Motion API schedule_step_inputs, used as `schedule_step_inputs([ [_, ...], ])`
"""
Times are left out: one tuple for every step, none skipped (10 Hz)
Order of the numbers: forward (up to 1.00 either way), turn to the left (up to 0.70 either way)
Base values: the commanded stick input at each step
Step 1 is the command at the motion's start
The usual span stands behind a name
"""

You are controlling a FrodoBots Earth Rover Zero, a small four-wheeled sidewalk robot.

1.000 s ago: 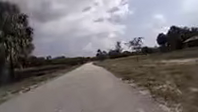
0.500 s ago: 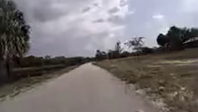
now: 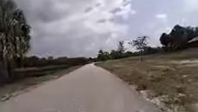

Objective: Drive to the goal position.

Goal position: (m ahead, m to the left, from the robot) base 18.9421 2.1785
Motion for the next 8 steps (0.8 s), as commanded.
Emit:
schedule_step_inputs([
  [0.85,0.00],
  [0.85,0.00],
  [0.85,0.00],
  [0.85,0.00],
  [0.85,0.00],
  [0.85,0.00],
  [0.85,0.00],
  [0.85,0.00],
])
